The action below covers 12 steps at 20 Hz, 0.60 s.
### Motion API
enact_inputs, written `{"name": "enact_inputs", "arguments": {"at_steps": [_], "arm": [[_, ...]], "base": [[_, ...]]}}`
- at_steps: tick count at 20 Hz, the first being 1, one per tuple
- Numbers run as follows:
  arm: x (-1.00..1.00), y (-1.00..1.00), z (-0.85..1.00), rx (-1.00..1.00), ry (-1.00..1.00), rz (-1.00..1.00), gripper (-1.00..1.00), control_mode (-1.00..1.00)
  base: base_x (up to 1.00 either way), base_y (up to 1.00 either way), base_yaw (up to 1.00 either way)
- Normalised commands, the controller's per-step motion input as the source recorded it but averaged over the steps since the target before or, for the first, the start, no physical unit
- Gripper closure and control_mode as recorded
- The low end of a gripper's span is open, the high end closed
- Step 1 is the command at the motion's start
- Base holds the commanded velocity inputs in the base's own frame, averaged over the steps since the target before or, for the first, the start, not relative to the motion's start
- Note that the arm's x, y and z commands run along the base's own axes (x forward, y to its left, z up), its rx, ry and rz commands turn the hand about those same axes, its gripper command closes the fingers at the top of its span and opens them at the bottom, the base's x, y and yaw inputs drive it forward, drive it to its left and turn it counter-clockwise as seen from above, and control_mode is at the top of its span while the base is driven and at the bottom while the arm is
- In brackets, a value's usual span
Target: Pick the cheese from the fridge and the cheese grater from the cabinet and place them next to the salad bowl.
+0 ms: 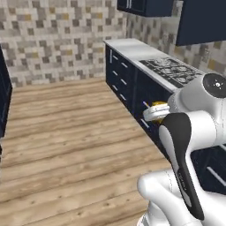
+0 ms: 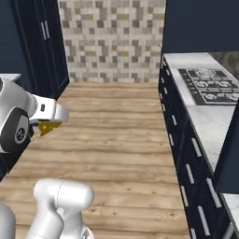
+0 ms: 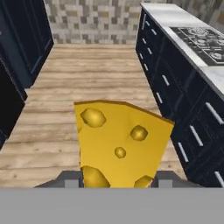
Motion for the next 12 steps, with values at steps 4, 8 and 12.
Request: {"name": "enact_inputs", "arguments": {"at_steps": [4, 8, 12], "arm": [[0.00, 0.00, 0.00, 0.00, 0.00, 0.00, 1.00, 1.00], [0.00, 0.00, 0.00, 0.00, 0.00, 0.00, 1.00, 1.00], [0.00, 0.00, 0.00, 0.00, 0.00, 0.00, 1.00, 1.00]], "base": [[0.35, 0.23, -0.64], [0.36, 0.23, -0.66], [0.28, 0.23, -0.72]]}}
